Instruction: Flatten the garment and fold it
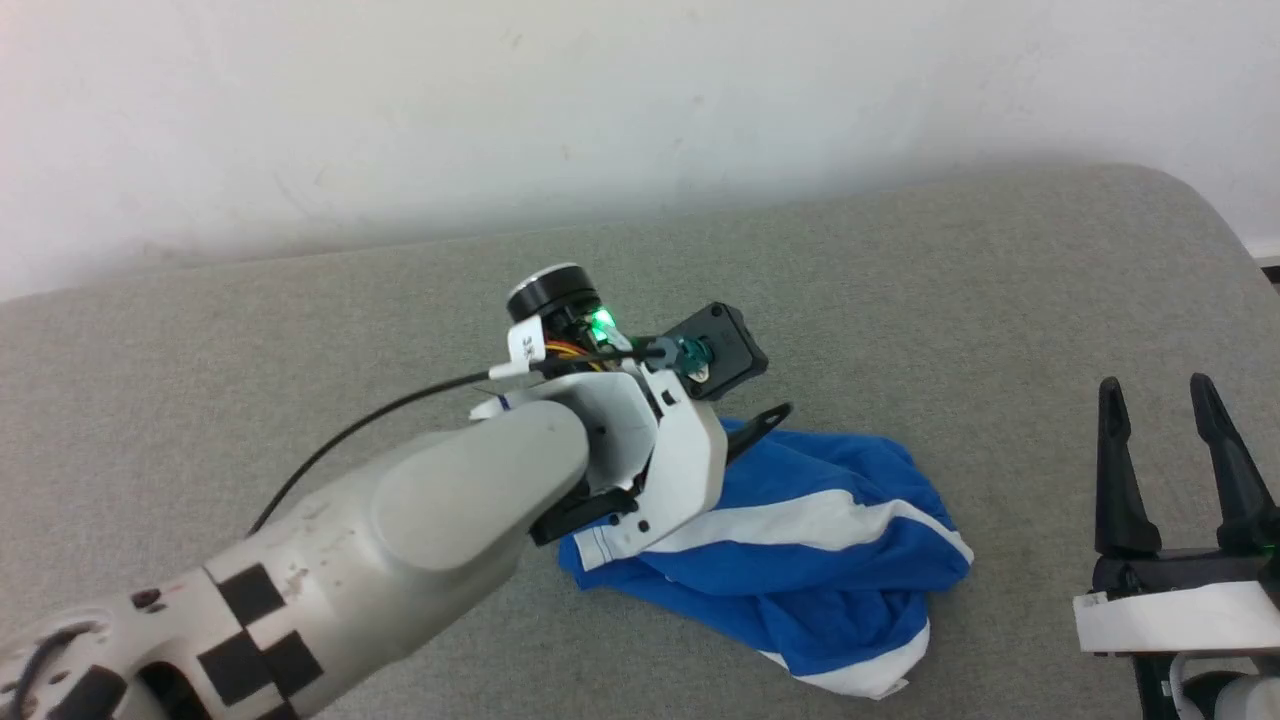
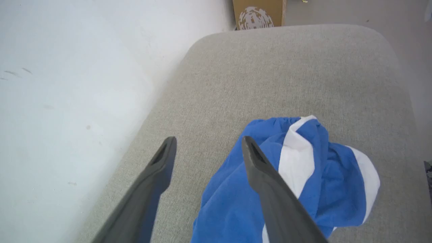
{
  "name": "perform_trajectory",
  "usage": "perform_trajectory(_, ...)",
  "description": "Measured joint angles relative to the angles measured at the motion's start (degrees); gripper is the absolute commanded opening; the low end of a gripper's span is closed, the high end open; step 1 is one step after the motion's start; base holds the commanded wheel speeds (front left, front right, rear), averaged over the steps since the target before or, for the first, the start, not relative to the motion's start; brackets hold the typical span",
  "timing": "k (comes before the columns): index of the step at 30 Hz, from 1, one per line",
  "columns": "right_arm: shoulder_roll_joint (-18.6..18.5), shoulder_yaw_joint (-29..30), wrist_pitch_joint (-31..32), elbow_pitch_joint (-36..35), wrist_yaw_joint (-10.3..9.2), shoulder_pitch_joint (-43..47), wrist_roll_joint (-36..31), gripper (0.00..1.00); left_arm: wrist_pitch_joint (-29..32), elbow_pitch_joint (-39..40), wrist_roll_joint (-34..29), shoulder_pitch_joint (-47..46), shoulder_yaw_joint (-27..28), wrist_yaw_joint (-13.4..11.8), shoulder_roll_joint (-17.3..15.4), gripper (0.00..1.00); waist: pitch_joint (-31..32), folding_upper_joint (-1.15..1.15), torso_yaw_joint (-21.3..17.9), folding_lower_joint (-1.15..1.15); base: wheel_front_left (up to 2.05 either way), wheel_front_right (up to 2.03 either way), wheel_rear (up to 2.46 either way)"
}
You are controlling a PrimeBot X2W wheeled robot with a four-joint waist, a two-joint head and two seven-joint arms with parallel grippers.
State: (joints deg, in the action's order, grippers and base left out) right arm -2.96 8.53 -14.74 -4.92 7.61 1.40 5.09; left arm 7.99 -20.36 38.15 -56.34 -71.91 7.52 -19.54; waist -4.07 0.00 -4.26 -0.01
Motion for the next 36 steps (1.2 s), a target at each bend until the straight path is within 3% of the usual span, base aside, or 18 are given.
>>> perform_trajectory(3,0.0,0.1,0.0,0.0,0.0,0.1,0.1,1.0,8.1,2.8,3.4,-0.6,-1.0,0.0,-2.0,1.0,-0.3,0.0,-0.4,0.01,0.0,0.0,0.0)
perform_trajectory(9,0.0,-0.3,0.0,0.1,0.0,-0.3,0.5,1.0,29.3,13.6,5.4,3.0,-1.3,0.0,-5.0,1.0,-1.9,0.0,-2.0,0.02,0.0,0.0,0.0)
perform_trajectory(11,0.0,-0.7,0.0,0.1,0.0,-1.0,0.7,1.0,33.9,15.9,4.6,4.6,-1.4,0.0,-6.5,1.0,-2.6,0.0,-2.6,0.01,0.0,0.0,0.0)
perform_trajectory(15,0.0,-0.8,0.0,0.1,0.0,-2.2,1.3,1.0,33.8,15.3,3.1,6.1,-1.5,0.0,-8.0,1.0,-4.1,0.0,-3.7,0.02,0.0,0.0,0.0)
perform_trajectory(21,0.0,-0.9,0.0,0.2,0.0,-2.4,1.6,1.0,29.2,11.9,-2.8,7.1,-1.4,0.0,-7.6,1.0,-5.9,0.0,-5.2,0.02,0.0,0.0,0.0)
perform_trajectory(27,0.0,-1.2,0.0,0.4,0.0,-2.5,2.0,1.0,27.2,8.7,-4.8,9.0,-1.5,0.0,-6.8,1.0,-6.5,0.0,-5.6,0.02,0.0,0.0,0.0)
perform_trajectory(29,0.0,-1.3,0.0,0.4,0.0,-2.6,2.0,1.0,25.1,8.3,-5.5,8.9,-1.4,0.0,-6.6,0.0,-6.5,0.0,-5.5,0.02,0.0,0.0,0.0)
perform_trajectory(36,0.0,-1.0,0.0,0.4,0.0,-2.5,2.0,1.0,22.0,8.4,-3.3,8.0,-1.6,0.0,-7.6,0.0,-5.8,0.0,-4.6,0.02,0.0,0.0,0.0)
